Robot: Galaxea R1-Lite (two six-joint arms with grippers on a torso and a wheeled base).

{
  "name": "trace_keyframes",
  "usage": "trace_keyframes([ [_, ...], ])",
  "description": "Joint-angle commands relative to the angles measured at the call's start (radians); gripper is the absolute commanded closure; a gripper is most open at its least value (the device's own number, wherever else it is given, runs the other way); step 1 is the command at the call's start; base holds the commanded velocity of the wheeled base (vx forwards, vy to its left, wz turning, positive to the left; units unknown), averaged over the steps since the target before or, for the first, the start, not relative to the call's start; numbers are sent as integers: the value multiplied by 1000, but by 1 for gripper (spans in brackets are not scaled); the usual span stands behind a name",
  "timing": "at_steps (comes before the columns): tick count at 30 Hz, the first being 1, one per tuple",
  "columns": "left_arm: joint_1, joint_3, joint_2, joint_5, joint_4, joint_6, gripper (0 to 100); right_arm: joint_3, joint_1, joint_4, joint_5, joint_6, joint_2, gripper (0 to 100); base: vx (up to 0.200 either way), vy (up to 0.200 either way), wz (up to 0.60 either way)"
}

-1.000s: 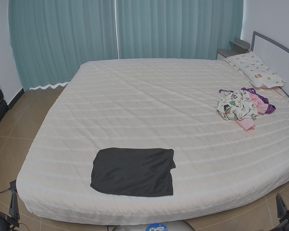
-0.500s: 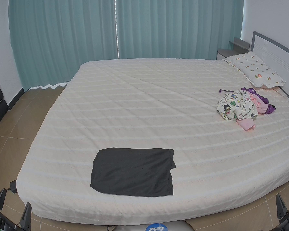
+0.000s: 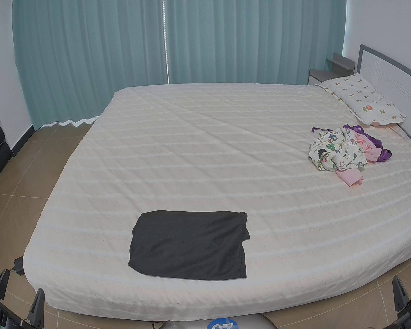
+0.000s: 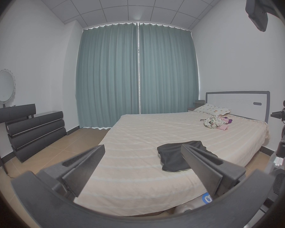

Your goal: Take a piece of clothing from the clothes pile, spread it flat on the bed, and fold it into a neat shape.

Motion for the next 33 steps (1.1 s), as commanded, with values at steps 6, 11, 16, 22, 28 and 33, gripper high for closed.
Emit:
trace_keyframes([
  [6, 0, 16, -9, 0, 0, -2, 0, 18, 4, 0, -1, 12, -11, 0, 0, 0, 0],
  [11, 0, 16, -9, 0, 0, -2, 0, 18, 4, 0, -1, 18, -11, 0, 0, 0, 0],
  [16, 0, 16, -9, 0, 0, -2, 0, 18, 4, 1, -1, 15, -11, 0, 0, 0, 0],
  [22, 0, 16, -9, 0, 0, -2, 0, 18, 4, 0, -1, 13, -11, 0, 0, 0, 0],
  [28, 0, 16, -9, 0, 0, -2, 0, 18, 4, 0, -1, 12, -11, 0, 0, 0, 0],
  [33, 0, 16, -9, 0, 0, -2, 0, 18, 4, 0, -1, 12, -11, 0, 0, 0, 0],
])
